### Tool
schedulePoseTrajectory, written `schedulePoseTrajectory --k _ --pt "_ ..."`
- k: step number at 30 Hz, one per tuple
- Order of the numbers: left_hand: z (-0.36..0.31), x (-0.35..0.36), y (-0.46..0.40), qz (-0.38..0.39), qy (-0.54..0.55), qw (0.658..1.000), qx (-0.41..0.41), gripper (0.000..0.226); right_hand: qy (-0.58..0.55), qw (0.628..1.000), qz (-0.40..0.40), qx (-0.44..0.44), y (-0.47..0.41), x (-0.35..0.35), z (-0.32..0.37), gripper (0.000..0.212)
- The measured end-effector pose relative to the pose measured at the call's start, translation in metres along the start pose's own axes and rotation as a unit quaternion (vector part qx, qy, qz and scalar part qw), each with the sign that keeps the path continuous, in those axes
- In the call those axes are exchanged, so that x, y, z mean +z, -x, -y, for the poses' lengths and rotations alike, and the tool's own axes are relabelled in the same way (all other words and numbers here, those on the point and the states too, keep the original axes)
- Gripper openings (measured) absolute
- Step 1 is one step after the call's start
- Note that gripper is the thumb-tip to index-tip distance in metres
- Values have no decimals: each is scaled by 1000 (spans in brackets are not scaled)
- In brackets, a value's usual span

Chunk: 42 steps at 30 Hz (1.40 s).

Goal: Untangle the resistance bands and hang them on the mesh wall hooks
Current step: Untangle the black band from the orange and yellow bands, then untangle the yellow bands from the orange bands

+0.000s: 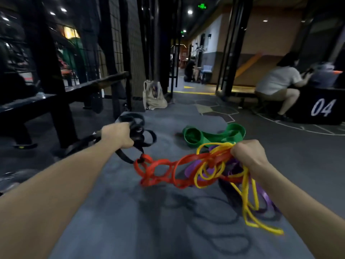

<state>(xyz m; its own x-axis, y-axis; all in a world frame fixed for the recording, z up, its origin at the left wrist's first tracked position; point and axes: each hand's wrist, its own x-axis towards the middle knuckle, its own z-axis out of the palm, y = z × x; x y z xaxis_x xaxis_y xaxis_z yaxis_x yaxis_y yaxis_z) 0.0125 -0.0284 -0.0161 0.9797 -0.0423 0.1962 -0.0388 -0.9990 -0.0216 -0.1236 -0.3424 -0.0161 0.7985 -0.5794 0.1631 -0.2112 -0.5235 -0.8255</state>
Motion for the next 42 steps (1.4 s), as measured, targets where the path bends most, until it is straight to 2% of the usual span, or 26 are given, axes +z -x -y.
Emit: schedulePoseTrajectory --k 3,6,9,11,13,15,18,19,21,22,23,24,25,26,28,29,31,32,33,35,37,39,41,42 --pt "-10 8 -27 61 63 996 28 55 31 997 65 -25 9 18 6 27" --pt "-13 35 -41 136 116 982 66 75 25 991 125 -40 22 39 7 16" --pt "-13 55 -45 123 133 982 58 65 32 985 163 -39 25 54 0 13" --pt "-13 59 -42 98 98 989 46 60 32 982 181 -38 26 60 -5 9" --pt "-14 63 -35 98 22 992 69 55 24 980 193 -33 29 63 -10 10" --pt "-13 69 -22 138 -18 986 96 52 0 980 199 -15 32 64 -13 14" --pt "-4 82 -5 229 -33 969 83 57 -16 979 204 -11 35 63 -15 19" --pt "-1 85 -2 242 6 966 86 54 -16 977 211 -13 36 64 -16 19" --pt "0 84 0 190 197 961 41 38 -16 975 223 -14 38 66 -17 16" --pt "-2 78 0 135 330 934 -15 34 -17 973 228 -14 39 67 -16 16" --pt "-2 70 -4 74 466 877 -87 37 -20 972 232 -13 42 68 -16 18" --pt "1 60 -10 22 566 811 -151 44 -23 972 234 -11 44 69 -15 21" --pt "5 49 -13 -2 597 779 -193 50 -25 972 233 -11 46 70 -14 24" --pt "9 39 -15 15 555 805 -210 55 -25 973 231 -12 49 70 -13 27" --pt "14 27 -11 103 348 913 -184 59 -13 973 230 -17 53 72 -13 29" --pt "14 27 -1 155 276 936 -155 58 -4 972 233 -20 54 74 -13 27" --pt "19 44 9 238 127 959 -89 62 6 971 239 -26 58 77 -12 22" --pt "17 49 16 246 77 964 -65 66 6 970 243 -27 59 78 -12 21" --pt "16 56 19 216 71 972 -55 67 2 968 248 -28 61 79 -12 21" --pt "0 55 37 117 160 980 -12 52 -7 966 256 -27 66 83 -11 24" --pt "-18 47 62 53 283 956 51 32 -18 965 259 -33 72 87 -9 22" --pt "-30 40 96 62 391 916 66 24 -54 962 263 -42 81 92 -4 19" --pt "-32 41 126 138 502 854 -7 35 -122 945 298 -62 95 98 5 18" --pt "-29 43 138 194 566 798 -75 42 -150 928 333 -77 103 102 10 16"
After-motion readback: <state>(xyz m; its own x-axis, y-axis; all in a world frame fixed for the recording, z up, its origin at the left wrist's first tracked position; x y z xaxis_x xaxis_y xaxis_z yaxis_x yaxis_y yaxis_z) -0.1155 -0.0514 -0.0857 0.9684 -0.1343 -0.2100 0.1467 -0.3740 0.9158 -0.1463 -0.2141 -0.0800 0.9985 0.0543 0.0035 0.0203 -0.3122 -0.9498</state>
